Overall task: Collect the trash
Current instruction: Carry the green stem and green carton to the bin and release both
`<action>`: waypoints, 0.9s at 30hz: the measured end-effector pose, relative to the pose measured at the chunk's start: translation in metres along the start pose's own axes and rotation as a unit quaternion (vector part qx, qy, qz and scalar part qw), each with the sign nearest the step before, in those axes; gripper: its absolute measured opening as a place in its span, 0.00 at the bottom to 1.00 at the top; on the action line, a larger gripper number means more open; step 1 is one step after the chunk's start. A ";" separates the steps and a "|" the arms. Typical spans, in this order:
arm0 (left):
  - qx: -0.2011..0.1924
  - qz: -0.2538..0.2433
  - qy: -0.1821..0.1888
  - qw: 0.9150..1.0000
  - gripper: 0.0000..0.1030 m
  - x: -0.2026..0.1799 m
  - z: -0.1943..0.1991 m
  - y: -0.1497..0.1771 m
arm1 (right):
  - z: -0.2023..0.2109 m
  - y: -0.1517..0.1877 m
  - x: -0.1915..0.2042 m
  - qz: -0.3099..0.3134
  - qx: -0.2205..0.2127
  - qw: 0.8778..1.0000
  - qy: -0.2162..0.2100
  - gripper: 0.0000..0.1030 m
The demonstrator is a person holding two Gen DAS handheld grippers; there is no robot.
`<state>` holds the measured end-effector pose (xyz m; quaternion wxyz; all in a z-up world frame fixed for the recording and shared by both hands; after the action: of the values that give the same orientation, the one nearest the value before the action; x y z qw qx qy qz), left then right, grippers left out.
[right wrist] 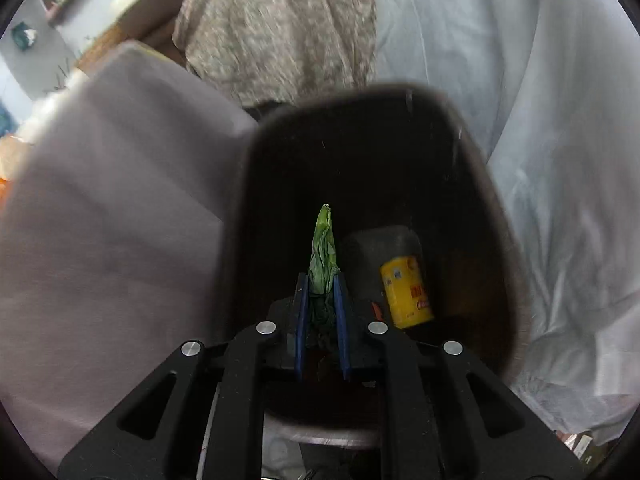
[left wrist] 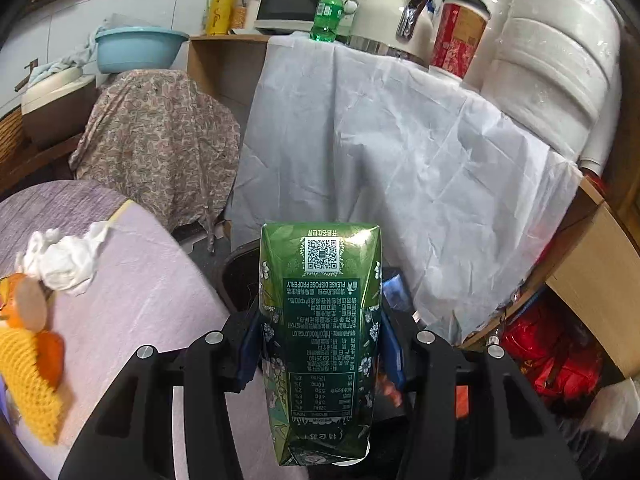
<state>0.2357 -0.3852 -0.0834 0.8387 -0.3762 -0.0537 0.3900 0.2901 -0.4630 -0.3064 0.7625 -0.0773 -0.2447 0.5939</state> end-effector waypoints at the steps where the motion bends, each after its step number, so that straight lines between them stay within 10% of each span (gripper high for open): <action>1: 0.005 -0.002 -0.002 1.000 0.47 -0.003 -0.007 -0.002 | -0.005 0.001 -0.002 -0.001 0.000 1.000 0.000 0.14; 9: 0.070 0.017 -0.028 0.997 0.47 -0.015 -0.085 -0.008 | 0.010 0.006 -0.022 -0.020 -0.049 0.998 0.015 0.46; 27: 0.247 0.056 -0.175 0.952 0.47 0.031 -0.275 0.059 | 0.095 0.080 -0.113 -0.131 -0.176 0.972 0.086 0.55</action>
<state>0.3263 -0.5011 -0.3250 0.8597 -0.0860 -0.0802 0.4971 0.1570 -0.5636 -0.2884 0.8263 -0.2287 -0.2869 0.4273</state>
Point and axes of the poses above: each gripper's, at about its wrist camera, not at the fingertips, and z roughly against the way its jaws point, x to its left, y to its underside, the point moved 10 cm from there along -z, roughly the way its jaws point, and after that the axes turned 4 degrees about x, right-handed, at the moved point
